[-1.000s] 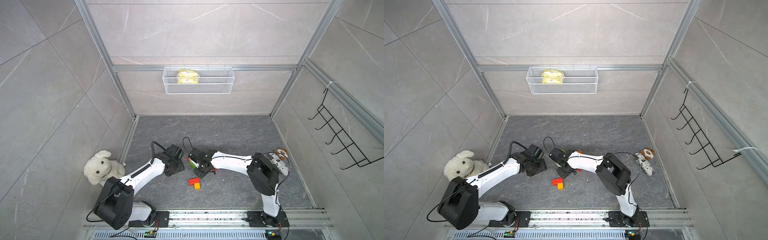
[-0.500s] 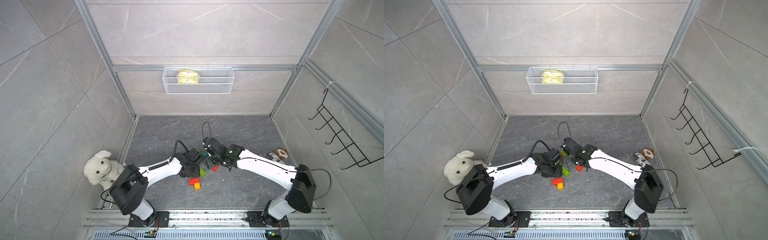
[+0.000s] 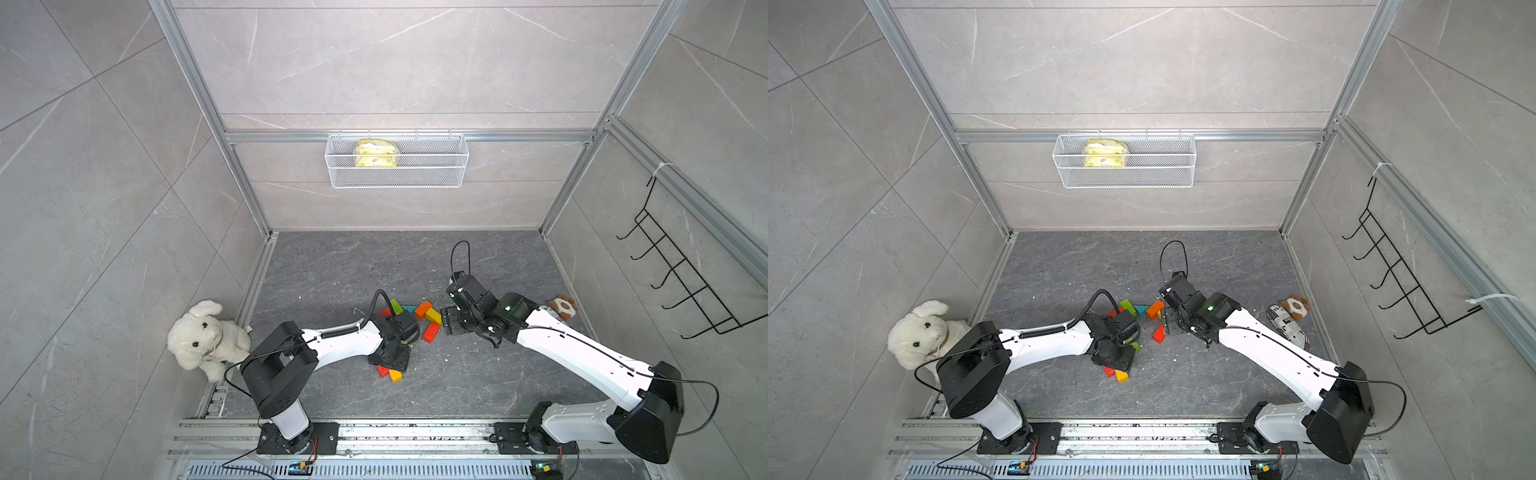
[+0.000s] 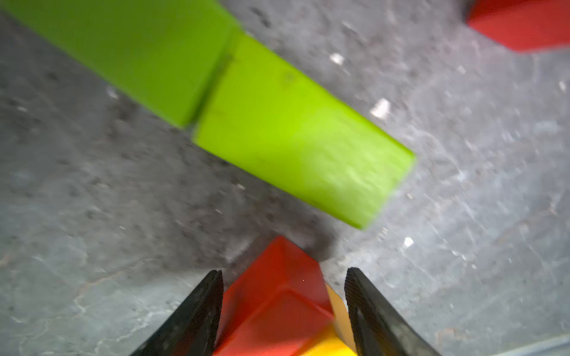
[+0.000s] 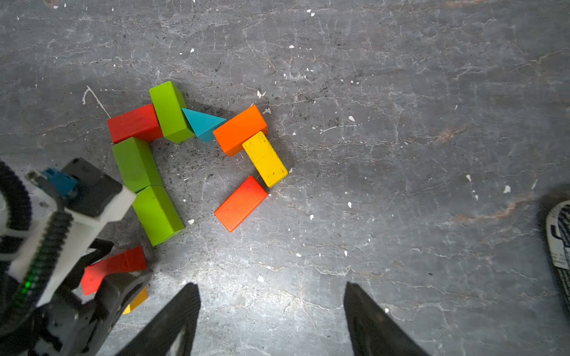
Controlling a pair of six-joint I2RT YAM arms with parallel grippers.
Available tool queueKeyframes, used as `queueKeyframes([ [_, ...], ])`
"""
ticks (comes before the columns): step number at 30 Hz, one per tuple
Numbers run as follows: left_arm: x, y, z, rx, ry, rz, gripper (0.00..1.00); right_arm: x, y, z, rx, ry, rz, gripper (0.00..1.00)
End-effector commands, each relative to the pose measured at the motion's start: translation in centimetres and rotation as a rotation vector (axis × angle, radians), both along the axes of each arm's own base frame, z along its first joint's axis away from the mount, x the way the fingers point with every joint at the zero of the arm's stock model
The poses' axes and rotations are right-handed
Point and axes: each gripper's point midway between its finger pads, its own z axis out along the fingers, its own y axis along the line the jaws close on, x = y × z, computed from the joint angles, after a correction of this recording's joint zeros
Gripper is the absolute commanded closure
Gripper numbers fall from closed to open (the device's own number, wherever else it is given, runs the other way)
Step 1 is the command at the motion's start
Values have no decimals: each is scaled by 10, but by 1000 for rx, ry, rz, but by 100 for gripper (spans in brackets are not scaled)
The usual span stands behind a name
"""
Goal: Assemble a heart with building blocks
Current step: Pick up the building block from the center of the board.
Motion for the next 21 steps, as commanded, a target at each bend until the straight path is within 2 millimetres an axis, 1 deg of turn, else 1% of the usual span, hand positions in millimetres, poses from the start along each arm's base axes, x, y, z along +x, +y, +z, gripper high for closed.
queueKeyframes([
  [1, -11, 1, 2, 35, 29, -36, 34, -7, -4, -3, -1, 27, -10, 23],
  [6, -14, 2, 2, 41, 37, -44, 33, -7, -1, -4, 13, 35, -4, 23],
  [9, -8, 11, 0, 97, 10, -16, 34, -8, -1, -5, 17, 35, 1, 26],
  [10, -5, 15, 0, 122, -1, -2, 36, -9, -1, -4, 19, 34, 2, 29],
  [12, -4, 18, 0, 139, -6, 4, 41, -9, -1, -4, 22, 35, 5, 35],
  [14, -5, 19, 0, 142, -6, 6, 46, -10, -2, -4, 20, 36, 7, 39],
  [16, -5, 22, 2, 148, -13, 6, 48, -11, -3, -4, 20, 35, 6, 43],
  [19, -4, 23, 6, 144, -22, 5, 53, -11, -2, -5, 24, 36, 6, 49],
  [21, -6, 21, 10, 132, -25, -2, 60, -11, -2, -5, 27, 36, 4, 51],
])
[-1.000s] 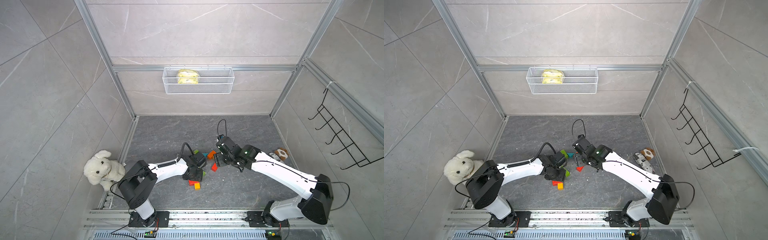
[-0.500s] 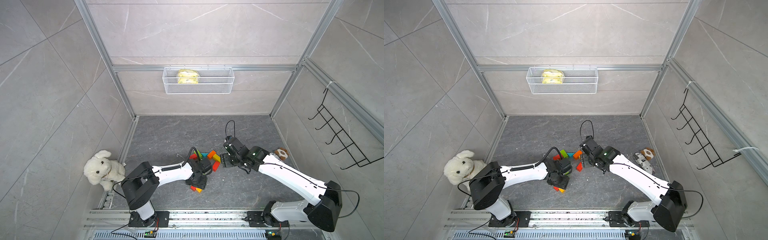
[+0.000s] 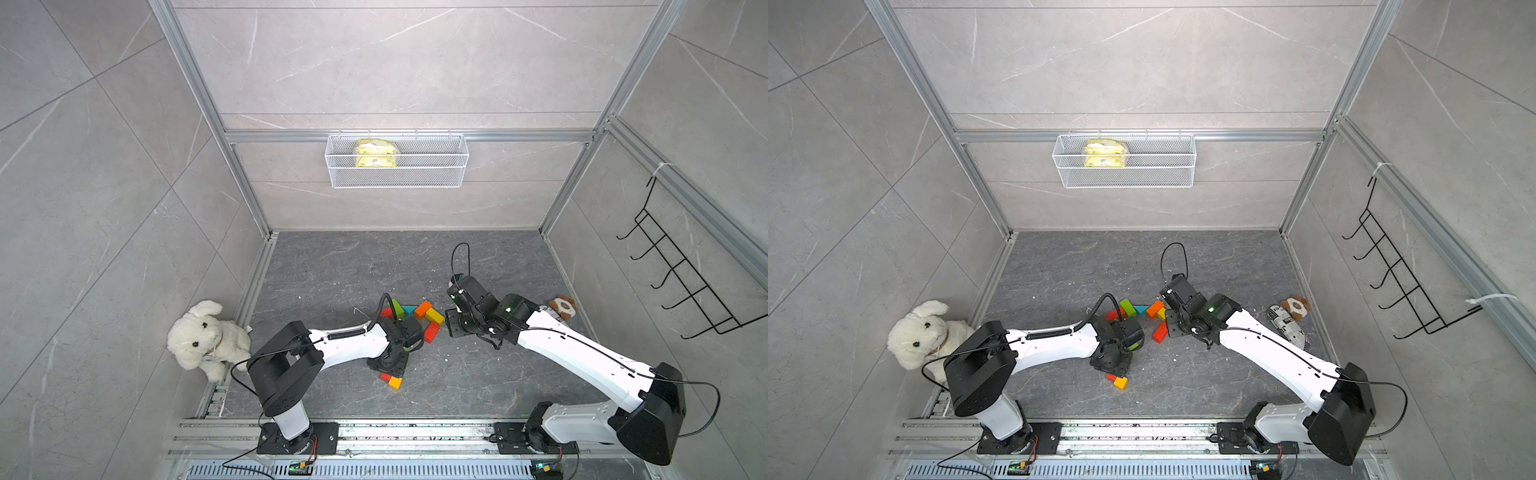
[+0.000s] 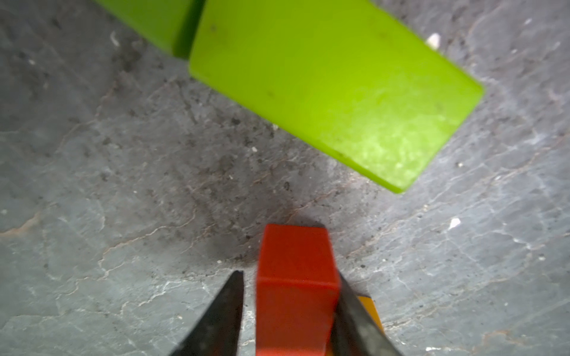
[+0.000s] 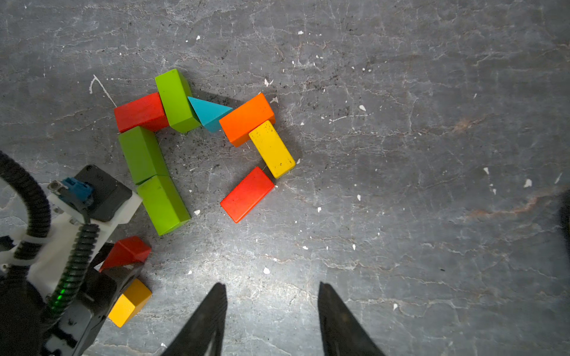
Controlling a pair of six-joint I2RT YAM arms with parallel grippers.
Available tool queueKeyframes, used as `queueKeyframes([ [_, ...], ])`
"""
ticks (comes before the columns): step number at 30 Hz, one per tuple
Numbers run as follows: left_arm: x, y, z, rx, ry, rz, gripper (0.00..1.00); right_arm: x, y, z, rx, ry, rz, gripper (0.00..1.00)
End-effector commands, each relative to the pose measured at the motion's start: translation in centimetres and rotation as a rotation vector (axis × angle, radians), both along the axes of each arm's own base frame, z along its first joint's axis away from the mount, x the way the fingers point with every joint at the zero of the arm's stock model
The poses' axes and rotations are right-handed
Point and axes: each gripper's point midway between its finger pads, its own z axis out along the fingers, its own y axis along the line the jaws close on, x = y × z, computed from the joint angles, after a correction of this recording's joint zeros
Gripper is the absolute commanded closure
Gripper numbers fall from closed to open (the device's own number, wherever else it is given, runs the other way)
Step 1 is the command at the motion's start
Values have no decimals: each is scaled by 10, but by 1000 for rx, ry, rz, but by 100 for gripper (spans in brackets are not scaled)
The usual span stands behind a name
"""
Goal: Assemble a heart with building blocks
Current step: Pick up the building block from the center of the board, then assemble the building block at the center of the board.
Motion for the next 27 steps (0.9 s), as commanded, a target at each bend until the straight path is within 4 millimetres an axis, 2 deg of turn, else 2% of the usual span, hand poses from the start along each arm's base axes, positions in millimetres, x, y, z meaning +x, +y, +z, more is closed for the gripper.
queueKeyframes([
  [1, 1, 2, 17, -7, -22, -4, 63, -4, -4, 0, 10, 4, -12, 52],
  [5, -1, -5, 28, -25, -25, -44, 75, -5, -5, 2, 19, -3, -18, 56],
  [10, 0, -16, 43, -42, -33, -85, 83, -5, -9, 5, 30, -12, -32, 57],
  [14, 7, -49, 70, -118, -63, -177, 84, -5, -19, 15, 51, -43, -68, 56],
  [16, 12, -68, 74, -143, -63, -227, 85, -4, -30, 17, 54, -52, -111, 56],
  [20, 20, -98, 60, -146, -27, -318, 88, -4, -51, 21, 58, -59, -186, 56],
  [23, 24, -111, 47, -134, -2, -357, 89, -9, -63, 23, 67, -64, -216, 56],
  [27, 27, -118, 34, -120, 12, -385, 87, -15, -75, 21, 72, -60, -241, 55],
])
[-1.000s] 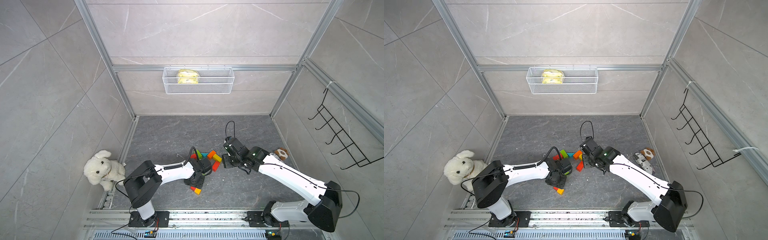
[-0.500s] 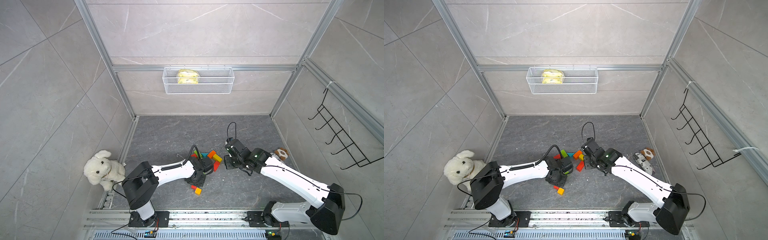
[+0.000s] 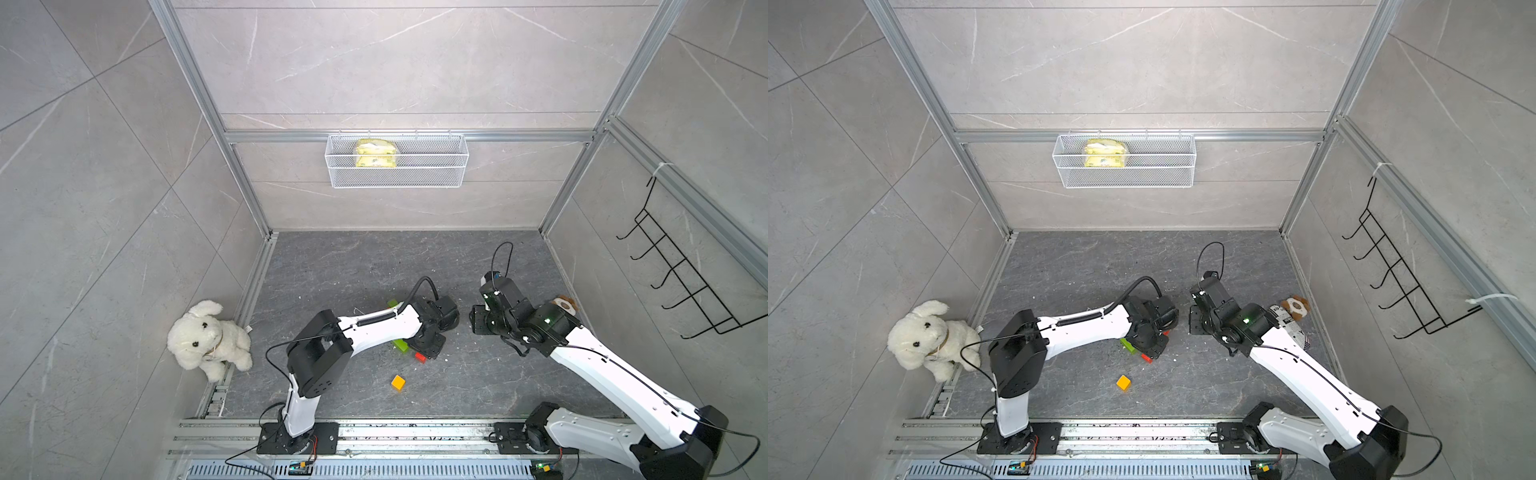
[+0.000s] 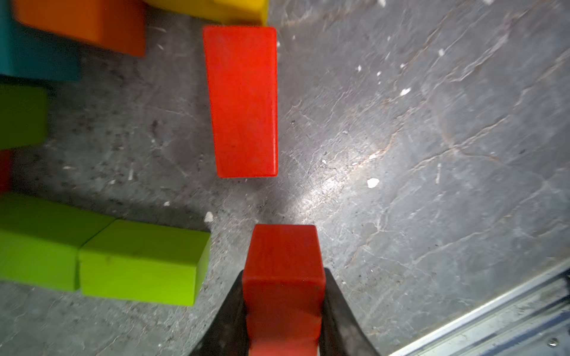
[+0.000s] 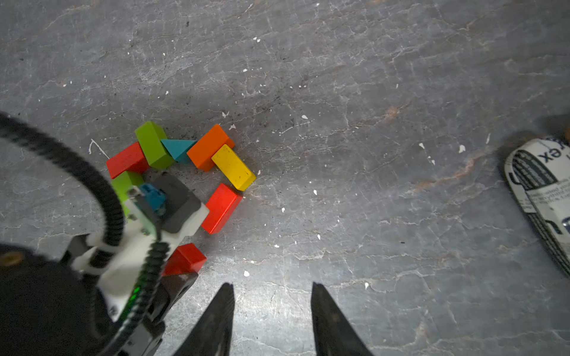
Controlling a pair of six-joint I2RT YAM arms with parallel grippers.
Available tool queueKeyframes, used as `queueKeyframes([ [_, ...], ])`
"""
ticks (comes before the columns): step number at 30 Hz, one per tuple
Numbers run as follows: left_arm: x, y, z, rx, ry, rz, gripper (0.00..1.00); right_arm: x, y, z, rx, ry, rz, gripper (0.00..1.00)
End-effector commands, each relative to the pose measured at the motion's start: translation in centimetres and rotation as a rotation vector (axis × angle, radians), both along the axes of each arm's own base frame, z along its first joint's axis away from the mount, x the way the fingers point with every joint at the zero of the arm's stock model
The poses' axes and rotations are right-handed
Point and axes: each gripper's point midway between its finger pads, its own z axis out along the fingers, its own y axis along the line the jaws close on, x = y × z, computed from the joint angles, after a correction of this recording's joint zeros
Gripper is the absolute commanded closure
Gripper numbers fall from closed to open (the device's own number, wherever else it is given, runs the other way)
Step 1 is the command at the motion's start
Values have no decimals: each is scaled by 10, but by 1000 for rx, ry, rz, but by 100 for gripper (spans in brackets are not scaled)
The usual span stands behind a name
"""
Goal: Assemble a heart with building blocks
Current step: Assemble the building block at the center of the board.
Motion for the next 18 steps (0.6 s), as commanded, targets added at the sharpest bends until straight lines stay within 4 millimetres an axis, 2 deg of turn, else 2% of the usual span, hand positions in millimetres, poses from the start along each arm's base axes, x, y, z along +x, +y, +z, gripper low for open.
queueKeyframes([
  [1, -3, -7, 1, 0, 17, -79, 83, -10, -16, -7, -14, 26, -42, 55],
  [4, 1, -6, -6, 21, 5, -78, 58, -13, -19, -5, 0, 24, -47, 55],
  [5, 2, -5, -9, 30, 0, -76, 52, -14, -20, -6, 0, 27, -48, 55],
  [7, 4, -4, -12, 40, -5, -72, 48, -14, -21, -5, 3, 23, -49, 54],
  [11, 7, -5, -8, 38, -21, -68, 49, -15, -21, -4, 4, 26, -46, 54],
  [15, 8, -7, -2, 21, -31, -69, 60, -14, -22, -4, 4, 24, -48, 54],
  [18, 7, -5, -6, 35, -26, -78, 63, -14, -23, -3, 3, 21, -50, 54],
])
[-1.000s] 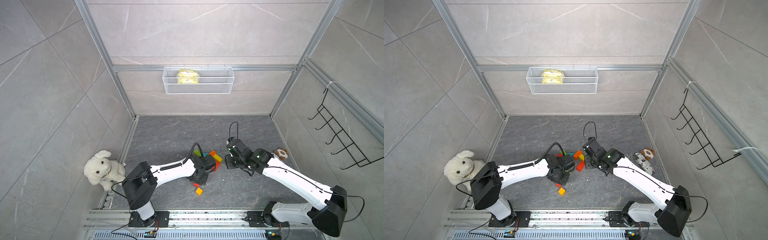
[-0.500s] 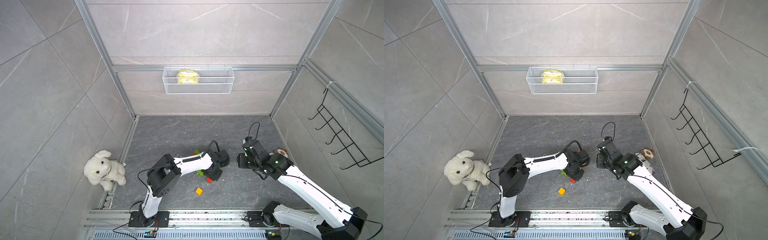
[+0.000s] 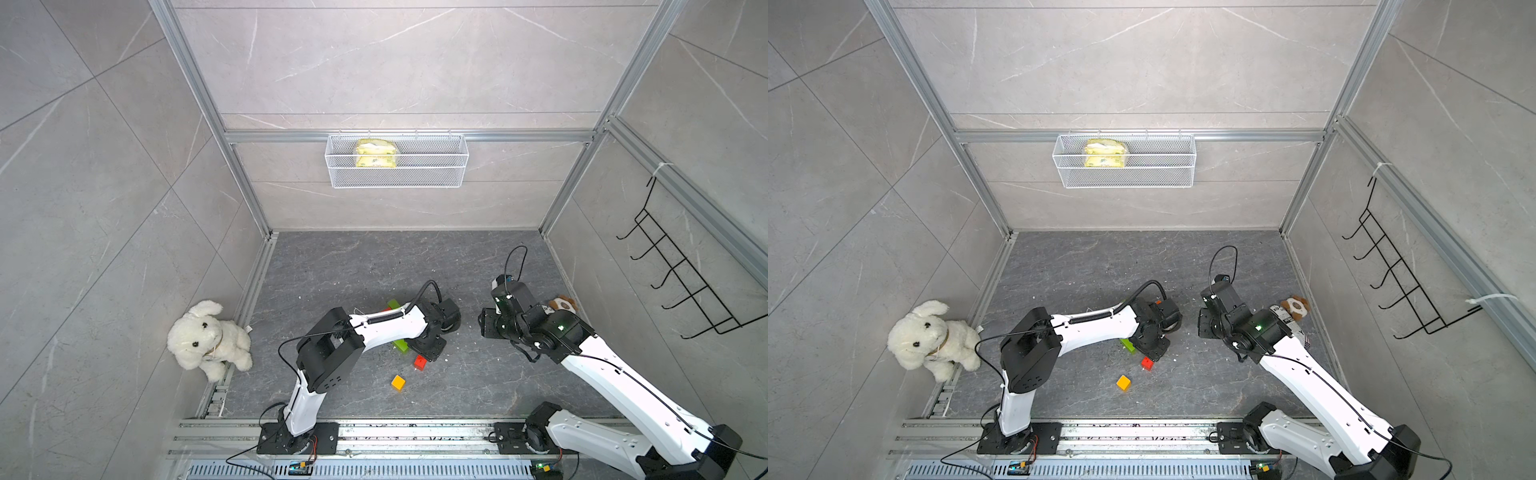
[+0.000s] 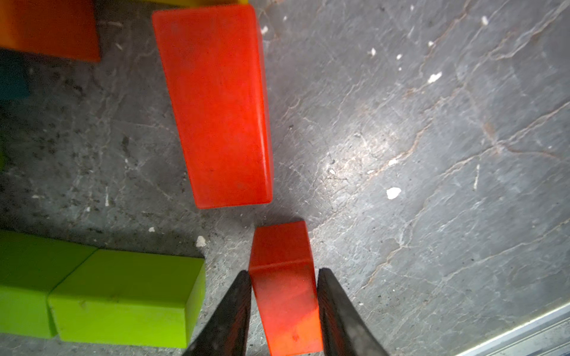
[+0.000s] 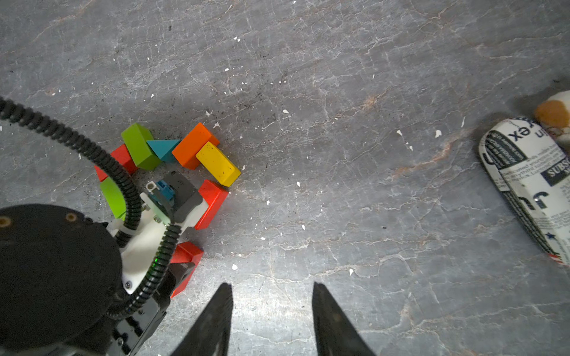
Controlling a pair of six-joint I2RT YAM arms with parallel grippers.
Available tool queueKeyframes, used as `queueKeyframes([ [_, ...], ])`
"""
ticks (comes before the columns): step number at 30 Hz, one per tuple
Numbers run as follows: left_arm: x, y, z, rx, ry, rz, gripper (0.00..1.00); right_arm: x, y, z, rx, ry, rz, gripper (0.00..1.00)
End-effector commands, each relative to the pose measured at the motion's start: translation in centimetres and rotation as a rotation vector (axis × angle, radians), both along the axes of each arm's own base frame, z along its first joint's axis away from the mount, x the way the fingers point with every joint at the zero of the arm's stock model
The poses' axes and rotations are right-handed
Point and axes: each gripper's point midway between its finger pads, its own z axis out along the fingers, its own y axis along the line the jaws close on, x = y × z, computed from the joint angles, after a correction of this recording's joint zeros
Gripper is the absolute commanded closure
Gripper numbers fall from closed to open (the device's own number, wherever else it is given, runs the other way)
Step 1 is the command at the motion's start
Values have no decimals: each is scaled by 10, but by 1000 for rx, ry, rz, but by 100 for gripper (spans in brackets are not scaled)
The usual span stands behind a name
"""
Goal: Assemble a heart with building blocks
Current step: Assemble the building block at the center of the board.
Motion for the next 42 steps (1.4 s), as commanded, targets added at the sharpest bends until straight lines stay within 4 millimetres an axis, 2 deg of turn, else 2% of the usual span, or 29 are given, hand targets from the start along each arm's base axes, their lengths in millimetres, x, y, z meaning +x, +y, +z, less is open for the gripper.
queueKeyframes([
  [1, 2, -3, 4, 7, -10, -26, 63, -7, -6, -4, -6, 22, -13, 54],
  [3, 2, -2, 2, 16, -6, -28, 61, -8, -6, -5, -8, 26, -12, 54],
  [5, 2, -1, 3, 18, -4, -26, 55, -8, -7, -6, -9, 26, -13, 54],
  [7, 0, 1, 7, 17, -2, -21, 49, -8, -8, -6, -12, 28, -13, 54],
  [10, -3, 5, 15, -4, -6, -16, 45, -10, -9, -7, -14, 28, -14, 54],
  [22, -4, 7, 3, 18, 6, -27, 59, -12, -13, -5, -28, 26, -15, 54],
  [31, 8, 6, 1, 17, -17, -32, 68, -11, -12, -4, -20, 25, -17, 54],
  [35, 16, 1, 4, 4, -26, -36, 69, -11, -12, -5, -22, 28, -18, 54],
  [42, 24, 4, 1, 8, -28, -30, 70, -11, -12, -7, -27, 34, -14, 54],
])
